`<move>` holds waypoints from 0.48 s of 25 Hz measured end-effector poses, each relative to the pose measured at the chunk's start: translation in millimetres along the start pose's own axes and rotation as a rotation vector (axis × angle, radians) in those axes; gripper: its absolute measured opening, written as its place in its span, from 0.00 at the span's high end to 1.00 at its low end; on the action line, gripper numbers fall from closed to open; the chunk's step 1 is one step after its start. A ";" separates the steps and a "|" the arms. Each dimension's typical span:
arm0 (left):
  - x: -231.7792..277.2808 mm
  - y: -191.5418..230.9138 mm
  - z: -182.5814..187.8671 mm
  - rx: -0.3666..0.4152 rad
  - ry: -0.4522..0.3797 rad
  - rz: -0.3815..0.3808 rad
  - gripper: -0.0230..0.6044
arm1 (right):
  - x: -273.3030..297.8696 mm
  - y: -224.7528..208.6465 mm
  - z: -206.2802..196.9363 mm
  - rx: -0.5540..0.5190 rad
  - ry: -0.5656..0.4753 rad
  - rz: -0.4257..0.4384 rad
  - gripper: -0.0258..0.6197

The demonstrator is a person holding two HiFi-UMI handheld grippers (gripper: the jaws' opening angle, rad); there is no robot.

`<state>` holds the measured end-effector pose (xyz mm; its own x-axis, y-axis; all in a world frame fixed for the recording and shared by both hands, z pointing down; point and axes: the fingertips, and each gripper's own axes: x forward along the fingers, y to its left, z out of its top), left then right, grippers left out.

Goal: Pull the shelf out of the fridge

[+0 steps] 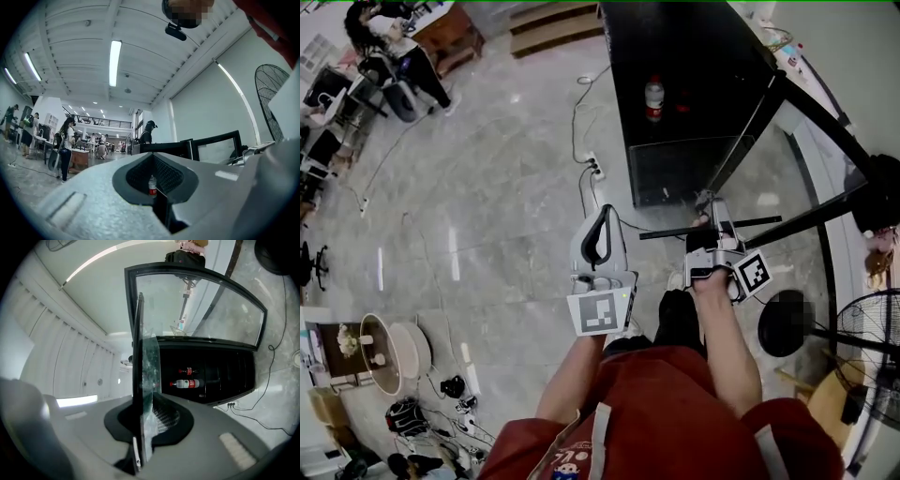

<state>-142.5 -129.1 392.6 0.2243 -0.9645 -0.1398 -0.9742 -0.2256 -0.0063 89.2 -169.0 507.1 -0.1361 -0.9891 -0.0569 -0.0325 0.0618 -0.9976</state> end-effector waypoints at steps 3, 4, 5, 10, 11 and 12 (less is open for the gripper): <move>-15.1 1.6 3.1 0.007 -0.005 -0.004 0.96 | -25.0 12.3 -7.1 -0.002 0.013 0.006 0.92; -19.8 1.5 4.4 0.013 -0.005 -0.007 0.96 | -32.8 17.2 -9.2 0.004 0.015 0.011 0.92; -24.3 1.0 5.4 0.020 -0.004 -0.011 0.96 | -40.1 22.1 -10.6 0.011 0.015 0.017 0.92; -43.4 -0.2 10.5 0.034 0.000 -0.018 0.96 | -70.9 48.0 -14.9 0.044 0.014 0.062 0.92; -47.2 -0.8 11.9 0.035 -0.001 -0.021 0.96 | -76.8 53.1 -15.4 0.046 0.013 0.071 0.92; -50.6 -1.6 13.6 0.037 -0.004 -0.026 0.96 | -82.3 58.5 -15.9 0.044 0.011 0.082 0.92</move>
<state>-152.7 -78.0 386.2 0.2496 -0.9577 -0.1432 -0.9683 -0.2454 -0.0465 82.8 -81.9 454.0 -0.1478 -0.9794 -0.1378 0.0230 0.1359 -0.9905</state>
